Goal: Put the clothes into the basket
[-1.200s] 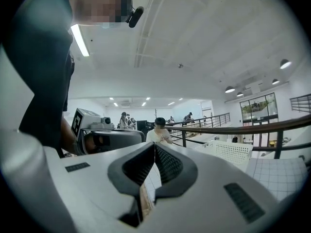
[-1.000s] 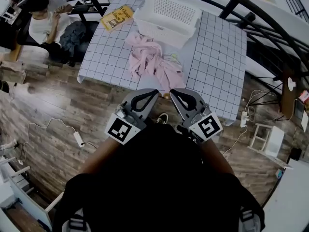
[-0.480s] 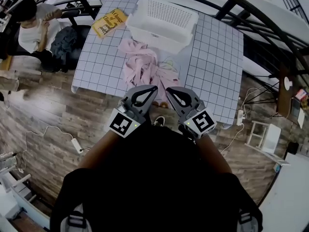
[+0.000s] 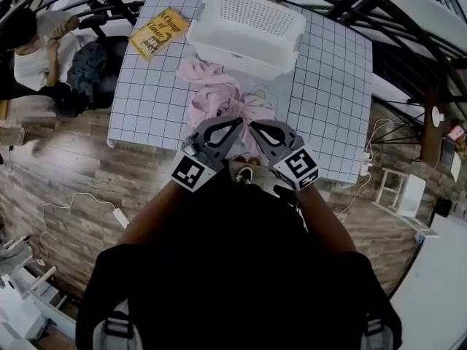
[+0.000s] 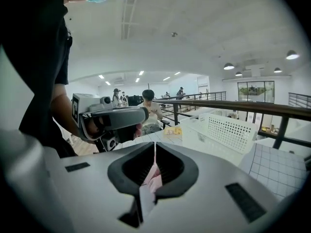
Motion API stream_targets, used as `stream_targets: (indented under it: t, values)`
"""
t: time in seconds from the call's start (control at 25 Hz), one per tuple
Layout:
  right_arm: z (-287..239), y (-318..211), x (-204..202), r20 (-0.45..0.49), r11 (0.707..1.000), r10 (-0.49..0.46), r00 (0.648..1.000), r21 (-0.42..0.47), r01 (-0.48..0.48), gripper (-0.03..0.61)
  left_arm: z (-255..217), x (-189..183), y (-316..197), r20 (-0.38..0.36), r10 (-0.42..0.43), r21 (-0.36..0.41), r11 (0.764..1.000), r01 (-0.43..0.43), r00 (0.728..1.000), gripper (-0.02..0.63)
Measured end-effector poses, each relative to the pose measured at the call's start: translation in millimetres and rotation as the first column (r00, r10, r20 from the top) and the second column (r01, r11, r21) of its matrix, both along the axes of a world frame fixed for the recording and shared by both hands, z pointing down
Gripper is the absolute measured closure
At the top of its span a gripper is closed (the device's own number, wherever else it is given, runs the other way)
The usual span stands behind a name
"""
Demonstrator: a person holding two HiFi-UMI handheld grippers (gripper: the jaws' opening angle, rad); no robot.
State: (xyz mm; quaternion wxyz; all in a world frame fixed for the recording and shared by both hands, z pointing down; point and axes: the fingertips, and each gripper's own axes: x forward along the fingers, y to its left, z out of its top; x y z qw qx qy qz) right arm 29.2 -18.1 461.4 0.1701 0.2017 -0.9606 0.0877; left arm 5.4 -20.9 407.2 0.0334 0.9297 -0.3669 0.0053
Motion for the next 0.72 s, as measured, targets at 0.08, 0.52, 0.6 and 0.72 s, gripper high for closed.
stream_targets:
  t: [0.08,0.52,0.6,0.72]
  values:
    - [14,-6,-6,-0.027,1.000,-0.007,1.000,-0.022,0.006,0.561,8,-3,-6,0.000,0.006,-0.011,1.000,-0.006,1.000,0.614]
    - [92,-34,-27,-0.164,0.990,-0.038,0.986,-0.138,0.015,0.561,54,-20,-43,0.035,0.015,-0.045,0.999,-0.013,0.999,0.614]
    - [106,-36,-30,-0.184,0.987,-0.052,0.982,-0.158,0.022,0.561,58,-21,-50,0.038,0.012,-0.041,0.999,-0.011,0.999,0.614]
    - [124,-41,-34,-0.217,0.984,-0.074,0.973,-0.173,0.036,0.559,64,-21,-59,0.029,0.006,-0.043,0.999,-0.005,1.000,0.614]
